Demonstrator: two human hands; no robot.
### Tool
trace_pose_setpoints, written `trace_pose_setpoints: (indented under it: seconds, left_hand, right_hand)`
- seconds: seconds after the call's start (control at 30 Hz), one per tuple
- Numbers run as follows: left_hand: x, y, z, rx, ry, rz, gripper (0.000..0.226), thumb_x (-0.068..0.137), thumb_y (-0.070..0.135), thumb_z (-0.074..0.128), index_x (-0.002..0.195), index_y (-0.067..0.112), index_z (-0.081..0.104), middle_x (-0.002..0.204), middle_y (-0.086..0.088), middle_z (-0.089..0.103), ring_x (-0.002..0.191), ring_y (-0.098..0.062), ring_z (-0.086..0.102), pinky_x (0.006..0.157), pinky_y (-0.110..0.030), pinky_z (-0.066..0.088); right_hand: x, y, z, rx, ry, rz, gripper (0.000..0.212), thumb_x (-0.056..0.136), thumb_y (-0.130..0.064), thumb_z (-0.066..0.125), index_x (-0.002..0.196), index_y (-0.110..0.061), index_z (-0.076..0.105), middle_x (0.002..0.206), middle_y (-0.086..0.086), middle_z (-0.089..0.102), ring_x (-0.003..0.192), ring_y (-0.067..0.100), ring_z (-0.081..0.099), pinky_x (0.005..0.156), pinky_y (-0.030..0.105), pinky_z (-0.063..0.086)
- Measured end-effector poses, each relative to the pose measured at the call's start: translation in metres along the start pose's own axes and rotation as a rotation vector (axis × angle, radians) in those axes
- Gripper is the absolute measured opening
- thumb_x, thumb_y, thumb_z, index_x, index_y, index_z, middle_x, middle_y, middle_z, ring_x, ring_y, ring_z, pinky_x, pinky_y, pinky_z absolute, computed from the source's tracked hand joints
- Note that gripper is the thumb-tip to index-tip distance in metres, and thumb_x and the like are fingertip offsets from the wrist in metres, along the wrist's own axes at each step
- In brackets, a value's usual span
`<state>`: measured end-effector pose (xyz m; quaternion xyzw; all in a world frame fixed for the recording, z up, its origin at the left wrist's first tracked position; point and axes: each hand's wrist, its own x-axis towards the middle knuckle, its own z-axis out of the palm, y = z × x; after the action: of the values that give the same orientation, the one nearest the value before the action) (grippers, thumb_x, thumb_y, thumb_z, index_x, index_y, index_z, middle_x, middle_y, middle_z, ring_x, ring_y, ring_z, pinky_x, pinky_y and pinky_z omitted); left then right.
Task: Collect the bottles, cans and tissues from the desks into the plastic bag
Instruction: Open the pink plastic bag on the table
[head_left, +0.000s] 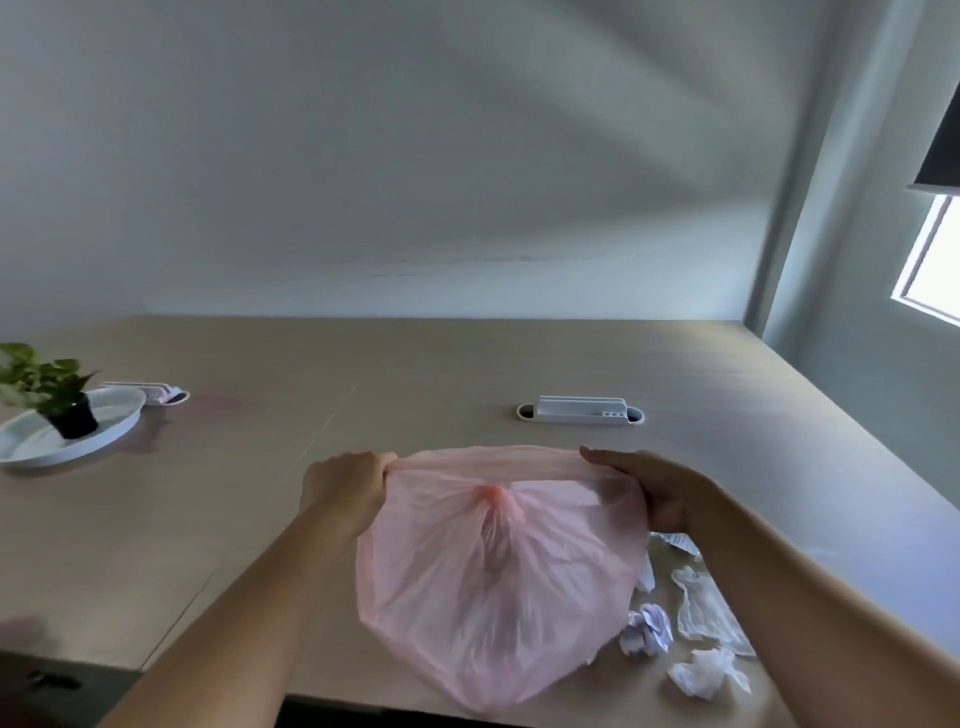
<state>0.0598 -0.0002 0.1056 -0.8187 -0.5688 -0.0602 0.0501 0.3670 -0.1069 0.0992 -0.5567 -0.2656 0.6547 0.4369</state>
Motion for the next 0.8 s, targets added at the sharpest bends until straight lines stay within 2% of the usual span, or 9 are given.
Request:
trace_pose_setpoints:
  seconds: [0.1, 0.17, 0.27, 0.37, 0.47, 0.57, 0.67, 0.73, 0.8]
  left_hand:
    - [-0.017, -0.004, 0.006, 0.018, 0.066, 0.063, 0.058, 0.089, 0.037, 0.044, 0.145, 0.035, 0.029, 0.139, 0.003, 0.050, 0.122, -0.024, 0.050, 0.094, -0.038, 0.039]
    - [-0.032, 0.011, 0.010, -0.003, 0.223, 0.273, 0.080, 0.076, 0.048, 0.052, 0.147, 0.026, 0.023, 0.141, -0.002, 0.046, 0.122, -0.025, 0.051, 0.093, -0.040, 0.042]
    - [-0.048, 0.054, 0.026, 0.016, 0.464, 0.636, 0.071, 0.071, 0.054, 0.053, 0.134, 0.024, 0.037, 0.132, -0.007, 0.056, 0.107, -0.024, 0.062, 0.079, -0.034, 0.050]
    - [-0.045, 0.078, 0.034, 0.058, 0.507, 0.865, 0.056, 0.080, 0.021, 0.053, 0.133, 0.033, 0.040, 0.136, -0.010, 0.047, 0.102, -0.024, 0.060, 0.070, -0.030, 0.049]
    - [-0.028, 0.069, 0.028, 0.031, 0.532, 0.893, 0.048, 0.079, 0.013, 0.054, 0.123, 0.032, 0.049, 0.133, -0.010, 0.044, 0.084, -0.023, 0.063, 0.056, -0.028, 0.047]
    - [-0.016, 0.054, 0.010, -0.023, 0.517, 0.852, 0.026, 0.082, 0.017, 0.052, 0.104, 0.022, 0.064, 0.115, -0.010, 0.064, 0.072, -0.024, 0.065, 0.045, -0.027, 0.050]
    - [-0.009, 0.043, -0.001, -0.019, 0.452, 0.738, 0.015, 0.068, 0.007, 0.080, 0.082, 0.011, 0.075, 0.104, -0.007, 0.070, 0.075, -0.024, 0.069, 0.048, -0.030, 0.055]
    - [-0.003, 0.036, -0.003, -0.029, 0.430, 0.668, 0.013, 0.073, -0.001, 0.070, 0.082, 0.006, 0.075, 0.104, -0.007, 0.070, 0.084, -0.026, 0.068, 0.052, -0.035, 0.058]
    - [0.001, 0.030, -0.009, -0.088, 0.450, 0.592, 0.029, 0.080, 0.002, 0.046, 0.090, 0.004, 0.073, 0.100, -0.004, 0.070, 0.086, -0.025, 0.066, 0.055, -0.037, 0.059]
  right_hand:
    - [0.006, 0.001, 0.012, 0.013, -0.057, 0.014, 0.028, 0.075, -0.034, 0.069, 0.090, -0.009, 0.068, 0.073, 0.005, 0.061, 0.060, 0.017, 0.061, 0.062, 0.026, 0.056]
    - [0.010, -0.002, 0.021, 0.015, -0.072, 0.029, 0.026, 0.075, -0.035, 0.068, 0.080, -0.010, 0.066, 0.063, 0.003, 0.061, 0.052, 0.015, 0.060, 0.057, 0.025, 0.055]
    - [0.017, -0.005, 0.034, -0.018, -0.134, 0.040, 0.031, 0.077, -0.038, 0.067, 0.085, -0.008, 0.064, 0.069, 0.004, 0.063, 0.059, 0.015, 0.060, 0.062, 0.026, 0.053]
    - [0.020, -0.006, 0.041, -0.063, -0.172, 0.062, 0.036, 0.081, -0.042, 0.066, 0.093, -0.008, 0.061, 0.087, 0.010, 0.058, 0.074, 0.020, 0.056, 0.071, 0.030, 0.051]
    - [0.014, -0.010, 0.035, -0.085, -0.145, 0.060, 0.030, 0.085, -0.037, 0.063, 0.095, -0.008, 0.063, 0.088, 0.009, 0.060, 0.075, 0.018, 0.059, 0.071, 0.029, 0.052]
    - [0.010, -0.008, 0.022, -0.066, -0.064, 0.087, 0.029, 0.092, -0.031, 0.055, 0.093, -0.005, 0.066, 0.079, 0.010, 0.069, 0.065, 0.020, 0.068, 0.068, 0.029, 0.056]
    - [0.015, -0.004, 0.015, -0.087, 0.016, 0.106, 0.033, 0.093, -0.033, 0.053, 0.095, -0.003, 0.066, 0.079, 0.013, 0.071, 0.066, 0.024, 0.070, 0.069, 0.032, 0.058]
    - [0.022, -0.003, 0.016, -0.199, 0.153, 0.068, 0.029, 0.090, -0.034, 0.059, 0.093, -0.006, 0.068, 0.081, 0.013, 0.067, 0.069, 0.025, 0.065, 0.073, 0.034, 0.055]
    - [0.026, -0.008, 0.022, -0.414, 0.354, -0.060, 0.023, 0.089, -0.031, 0.060, 0.076, -0.013, 0.061, 0.071, 0.006, 0.057, 0.060, 0.018, 0.054, 0.062, 0.025, 0.046]
